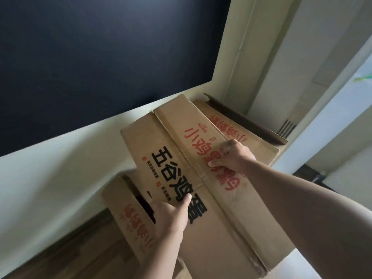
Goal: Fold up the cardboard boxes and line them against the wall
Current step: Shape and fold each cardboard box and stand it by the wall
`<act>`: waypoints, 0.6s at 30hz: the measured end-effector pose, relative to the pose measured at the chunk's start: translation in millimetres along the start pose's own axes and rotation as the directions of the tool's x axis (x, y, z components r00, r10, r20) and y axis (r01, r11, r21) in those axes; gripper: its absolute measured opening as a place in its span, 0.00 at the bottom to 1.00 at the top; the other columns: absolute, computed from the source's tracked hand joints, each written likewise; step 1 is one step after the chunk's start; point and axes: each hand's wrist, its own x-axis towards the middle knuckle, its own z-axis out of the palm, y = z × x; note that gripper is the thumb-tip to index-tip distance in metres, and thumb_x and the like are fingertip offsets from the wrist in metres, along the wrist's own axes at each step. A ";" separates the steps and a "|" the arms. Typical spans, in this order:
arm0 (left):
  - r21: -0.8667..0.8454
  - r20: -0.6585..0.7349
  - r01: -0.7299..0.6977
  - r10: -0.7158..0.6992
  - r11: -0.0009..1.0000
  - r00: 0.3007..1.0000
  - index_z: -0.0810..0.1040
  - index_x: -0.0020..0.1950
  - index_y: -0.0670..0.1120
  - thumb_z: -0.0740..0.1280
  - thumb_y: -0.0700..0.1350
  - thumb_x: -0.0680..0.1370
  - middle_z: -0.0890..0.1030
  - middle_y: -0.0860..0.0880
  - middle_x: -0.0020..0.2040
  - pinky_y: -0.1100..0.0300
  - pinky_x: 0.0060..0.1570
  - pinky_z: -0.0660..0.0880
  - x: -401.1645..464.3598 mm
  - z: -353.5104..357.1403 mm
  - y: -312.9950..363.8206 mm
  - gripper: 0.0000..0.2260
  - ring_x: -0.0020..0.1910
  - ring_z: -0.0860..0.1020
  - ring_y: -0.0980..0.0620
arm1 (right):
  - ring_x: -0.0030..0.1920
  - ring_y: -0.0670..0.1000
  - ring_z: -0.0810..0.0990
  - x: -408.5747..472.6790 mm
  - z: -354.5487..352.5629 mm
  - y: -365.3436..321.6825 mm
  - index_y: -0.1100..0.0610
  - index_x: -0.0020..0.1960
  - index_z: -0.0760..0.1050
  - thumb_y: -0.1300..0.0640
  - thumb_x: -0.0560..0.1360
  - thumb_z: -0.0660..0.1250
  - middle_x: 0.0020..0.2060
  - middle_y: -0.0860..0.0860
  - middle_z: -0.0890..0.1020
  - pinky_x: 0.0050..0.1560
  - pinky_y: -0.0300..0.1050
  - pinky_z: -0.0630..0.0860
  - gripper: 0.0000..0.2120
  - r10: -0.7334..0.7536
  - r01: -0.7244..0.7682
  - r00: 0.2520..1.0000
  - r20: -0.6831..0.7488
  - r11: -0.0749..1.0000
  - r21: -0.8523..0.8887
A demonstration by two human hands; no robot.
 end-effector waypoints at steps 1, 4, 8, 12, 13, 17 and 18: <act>0.017 -0.021 0.015 -0.014 1.000 1.000 0.66 0.68 0.42 0.77 0.64 0.67 0.80 0.42 0.59 0.45 0.49 0.83 24.7 23.3 2.4 0.41 0.51 0.81 0.42 | 0.38 0.46 0.77 37.0 5.1 -2.0 0.47 0.73 0.65 0.39 0.60 0.83 0.45 0.46 0.74 0.32 0.42 0.77 0.47 0.003 -0.003 1.000 0.018 1.000 0.000; 0.054 -0.041 0.050 -0.048 0.997 0.998 0.63 0.67 0.44 0.76 0.65 0.69 0.80 0.41 0.59 0.44 0.49 0.82 62.3 59.7 16.8 0.39 0.51 0.81 0.40 | 0.38 0.44 0.77 107.3 16.6 -5.4 0.44 0.74 0.63 0.39 0.60 0.83 0.49 0.47 0.74 0.31 0.40 0.76 0.49 -0.011 0.012 0.998 0.068 1.000 -0.021; 0.082 -0.116 0.120 -0.110 0.989 0.987 0.61 0.67 0.43 0.76 0.66 0.68 0.79 0.40 0.60 0.44 0.48 0.82 119.6 111.8 30.0 0.41 0.50 0.81 0.39 | 0.40 0.45 0.79 203.2 33.9 -8.1 0.42 0.75 0.62 0.40 0.60 0.83 0.50 0.47 0.74 0.31 0.40 0.77 0.50 -0.029 0.036 0.989 0.143 0.998 -0.045; 0.150 -0.168 0.155 -0.129 0.976 0.977 0.60 0.68 0.43 0.76 0.66 0.68 0.78 0.40 0.60 0.43 0.47 0.82 166.4 150.4 43.3 0.42 0.48 0.81 0.38 | 0.41 0.45 0.80 275.2 48.7 2.0 0.42 0.75 0.63 0.37 0.60 0.82 0.53 0.48 0.76 0.30 0.38 0.77 0.50 -0.030 0.037 0.984 0.178 0.999 -0.037; 0.162 -0.187 0.153 -0.122 0.975 0.975 0.59 0.69 0.44 0.76 0.66 0.67 0.78 0.40 0.60 0.43 0.46 0.82 181.2 164.4 44.3 0.43 0.48 0.81 0.39 | 0.41 0.46 0.80 295.6 53.7 7.4 0.43 0.76 0.62 0.36 0.59 0.82 0.55 0.49 0.76 0.30 0.39 0.77 0.51 -0.021 0.029 0.981 0.193 0.999 -0.037; 0.208 -0.229 0.199 -0.150 0.958 0.962 0.59 0.69 0.45 0.76 0.66 0.67 0.77 0.41 0.61 0.43 0.45 0.83 213.8 200.3 36.1 0.44 0.48 0.81 0.40 | 0.45 0.47 0.80 350.0 85.0 38.4 0.45 0.78 0.59 0.32 0.55 0.81 0.60 0.50 0.77 0.36 0.43 0.81 0.58 -0.037 0.052 0.973 0.228 0.997 -0.060; 0.217 -0.243 0.228 -0.174 0.949 0.954 0.59 0.69 0.45 0.76 0.66 0.67 0.76 0.41 0.61 0.43 0.46 0.83 220.4 210.2 31.2 0.43 0.48 0.81 0.40 | 0.48 0.49 0.81 361.8 94.4 48.8 0.46 0.79 0.58 0.31 0.55 0.80 0.62 0.51 0.77 0.39 0.45 0.83 0.60 -0.037 0.056 0.966 0.254 0.996 -0.065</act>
